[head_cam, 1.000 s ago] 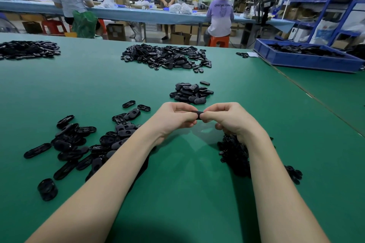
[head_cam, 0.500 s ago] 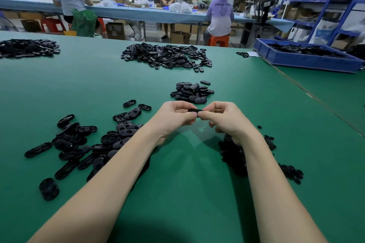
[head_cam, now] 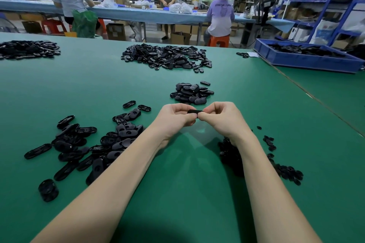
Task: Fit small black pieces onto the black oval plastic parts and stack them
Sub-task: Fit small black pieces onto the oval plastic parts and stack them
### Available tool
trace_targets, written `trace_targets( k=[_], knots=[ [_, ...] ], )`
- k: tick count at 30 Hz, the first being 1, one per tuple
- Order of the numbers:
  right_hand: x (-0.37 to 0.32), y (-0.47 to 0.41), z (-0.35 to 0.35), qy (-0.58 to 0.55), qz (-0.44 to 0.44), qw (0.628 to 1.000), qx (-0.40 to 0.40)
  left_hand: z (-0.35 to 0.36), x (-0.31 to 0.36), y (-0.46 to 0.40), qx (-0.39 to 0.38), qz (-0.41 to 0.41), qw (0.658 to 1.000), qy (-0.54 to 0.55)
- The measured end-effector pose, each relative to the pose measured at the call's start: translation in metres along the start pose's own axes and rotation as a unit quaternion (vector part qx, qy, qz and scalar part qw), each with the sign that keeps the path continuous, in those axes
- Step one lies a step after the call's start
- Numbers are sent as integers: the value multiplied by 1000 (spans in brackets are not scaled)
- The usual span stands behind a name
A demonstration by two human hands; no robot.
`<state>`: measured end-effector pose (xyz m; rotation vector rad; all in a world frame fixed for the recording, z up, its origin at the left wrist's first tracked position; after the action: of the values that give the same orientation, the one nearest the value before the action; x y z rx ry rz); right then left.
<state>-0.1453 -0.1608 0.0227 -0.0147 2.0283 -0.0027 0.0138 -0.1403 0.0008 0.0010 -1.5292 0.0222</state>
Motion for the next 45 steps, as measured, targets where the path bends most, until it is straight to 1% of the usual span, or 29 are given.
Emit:
trace_targets(
  k=[4, 6, 7, 9, 12, 15, 17, 21, 23, 24, 28, 29, 30, 32, 36, 39, 41, 43, 45],
  knots=[
    [-3, 2, 1, 12, -18, 1000, 10, 1, -1, -1, 8, -1, 1000, -8],
    [-1, 2, 1, -16, -12, 1000, -4, 1, 2, -2, 0, 13, 1000, -8],
    [2, 3, 1, -45, 1, 999, -18, 0, 6, -2, -11, 30, 999, -29],
    [8, 4, -1, -92, 30, 994, -41, 0, 17, -2, -35, 75, 991, -110],
    [12, 3, -5, -120, 49, 990, -51, -1, 27, -2, -43, 123, 968, -213],
    [15, 3, -9, -91, 58, 993, -38, -6, 36, -5, -9, 178, 930, -321],
    [18, 2, -14, -80, 64, 994, -22, -10, 42, -13, 29, 197, 908, -368],
    [22, 1, -19, -75, 70, 995, -21, -12, 50, -47, 94, 165, 889, -417],
    [23, 1, -17, -67, 69, 995, -24, -7, 55, -65, 117, 148, 872, -452],
    [23, 2, -16, -64, 69, 995, -27, -3, 58, -73, 123, 145, 856, -480],
    [22, 2, -11, -58, 66, 995, -42, 20, 62, -96, 121, 155, 772, -604],
    [21, 2, -11, -57, 66, 995, -44, 24, 61, -99, 117, 158, 759, -621],
    [21, 3, -11, -55, 65, 995, -45, 26, 59, -101, 114, 160, 753, -628],
    [20, 3, -12, -52, 64, 996, -44, 25, 57, -99, 112, 170, 762, -615],
    [19, 4, -14, -45, 65, 996, -41, 22, 57, -77, 124, 198, 799, -555],
    [18, 5, -12, -39, 61, 996, -46, 15, 55, -53, 124, 192, 829, -510],
    [17, 5, -9, -29, 55, 997, -51, 4, 52, -37, 123, 180, 844, -490],
    [15, 5, -4, -8, 48, 997, -58, -10, 49, -23, 126, 167, 843, -495],
    [12, 5, 2, 19, 38, 997, -69, -25, 48, -17, 120, 148, 832, -522]
  ],
)
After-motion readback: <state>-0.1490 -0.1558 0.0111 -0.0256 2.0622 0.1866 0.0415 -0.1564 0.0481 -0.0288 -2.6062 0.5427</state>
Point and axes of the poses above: each hand's wrist, its own y-axis away from the middle knuckle, its own z-axis out of the palm, x = y × z, the point moved 10 cm from there along -y, towards the middle knuckle, and after that the axes turned 4 degrees about z, right-handed, at the moved point
